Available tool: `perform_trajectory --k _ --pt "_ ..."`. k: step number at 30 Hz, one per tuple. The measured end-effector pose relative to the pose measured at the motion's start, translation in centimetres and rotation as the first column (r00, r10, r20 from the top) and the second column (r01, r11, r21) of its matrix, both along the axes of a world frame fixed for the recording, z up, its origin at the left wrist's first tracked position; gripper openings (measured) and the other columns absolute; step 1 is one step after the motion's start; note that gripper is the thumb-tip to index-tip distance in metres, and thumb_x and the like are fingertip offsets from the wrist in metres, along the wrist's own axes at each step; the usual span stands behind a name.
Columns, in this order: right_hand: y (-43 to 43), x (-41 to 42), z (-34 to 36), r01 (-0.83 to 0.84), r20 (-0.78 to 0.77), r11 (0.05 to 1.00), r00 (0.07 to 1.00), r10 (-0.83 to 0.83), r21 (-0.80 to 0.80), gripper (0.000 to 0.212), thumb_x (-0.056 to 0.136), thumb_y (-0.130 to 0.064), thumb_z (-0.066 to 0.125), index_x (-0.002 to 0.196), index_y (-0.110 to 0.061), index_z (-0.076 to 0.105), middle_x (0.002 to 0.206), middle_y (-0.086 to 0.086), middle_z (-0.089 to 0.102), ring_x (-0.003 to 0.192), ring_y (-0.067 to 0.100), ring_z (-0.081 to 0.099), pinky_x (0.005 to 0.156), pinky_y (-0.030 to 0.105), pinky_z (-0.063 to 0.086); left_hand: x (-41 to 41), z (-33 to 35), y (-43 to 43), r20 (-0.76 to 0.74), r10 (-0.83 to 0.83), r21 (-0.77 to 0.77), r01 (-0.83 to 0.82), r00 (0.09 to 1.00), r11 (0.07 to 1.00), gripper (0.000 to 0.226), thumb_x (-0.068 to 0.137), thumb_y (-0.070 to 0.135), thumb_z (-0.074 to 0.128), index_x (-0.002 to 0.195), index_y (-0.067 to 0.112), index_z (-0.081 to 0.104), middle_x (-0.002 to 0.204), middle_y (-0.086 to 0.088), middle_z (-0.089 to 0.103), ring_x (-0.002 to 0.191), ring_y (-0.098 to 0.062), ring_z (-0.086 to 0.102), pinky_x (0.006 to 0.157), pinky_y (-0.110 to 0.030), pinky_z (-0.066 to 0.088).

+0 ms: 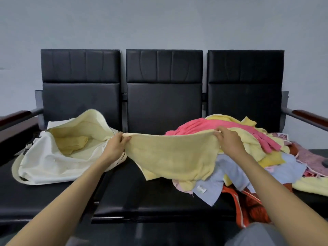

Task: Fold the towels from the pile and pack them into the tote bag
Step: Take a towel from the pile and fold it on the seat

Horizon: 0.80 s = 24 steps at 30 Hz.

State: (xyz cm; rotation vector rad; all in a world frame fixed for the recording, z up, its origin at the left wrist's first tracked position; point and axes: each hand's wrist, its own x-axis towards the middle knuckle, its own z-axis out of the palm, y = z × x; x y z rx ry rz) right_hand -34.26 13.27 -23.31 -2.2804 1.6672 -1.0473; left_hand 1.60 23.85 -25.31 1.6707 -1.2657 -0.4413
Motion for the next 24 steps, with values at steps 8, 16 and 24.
perform_trajectory --k 8,16,24 --pt "3.6 -0.1 9.5 -0.138 0.588 0.990 0.803 0.098 0.023 0.017 0.100 -0.019 0.045 0.102 -0.005 0.055 0.090 0.014 0.068 0.071 0.017 0.070 0.066 0.025 0.057 -2.0 10.5 3.2 -0.105 0.088 -0.327 -0.118 0.991 0.938 0.017 0.091 0.025 0.064 0.079 0.013 0.060 0.070 0.001 0.057 0.067 -0.017 0.051 0.064 -0.032 0.041" --pt "4.5 0.2 13.7 -0.103 0.510 0.966 0.833 0.214 -0.236 0.012 0.099 -0.021 0.049 0.095 -0.015 0.059 0.068 0.009 0.066 0.055 0.011 0.062 0.050 0.010 0.046 -0.6 14.8 4.1 -0.232 -0.018 -0.491 -0.101 0.973 0.865 0.010 0.093 0.017 0.062 0.087 0.008 0.063 0.064 -0.003 0.052 0.046 -0.008 0.049 0.047 -0.016 0.044" --pt "-2.8 4.2 9.5 -0.184 0.419 0.940 0.907 0.050 0.286 0.013 0.096 -0.017 0.048 0.086 -0.008 0.051 0.088 0.010 0.062 0.088 0.028 0.068 0.086 0.046 0.054 2.9 9.8 -3.0 -0.383 0.058 -0.019 -0.070 0.922 0.997 0.010 0.097 0.012 0.055 0.093 0.003 0.057 0.096 -0.017 0.065 0.082 -0.023 0.066 0.080 -0.034 0.058"
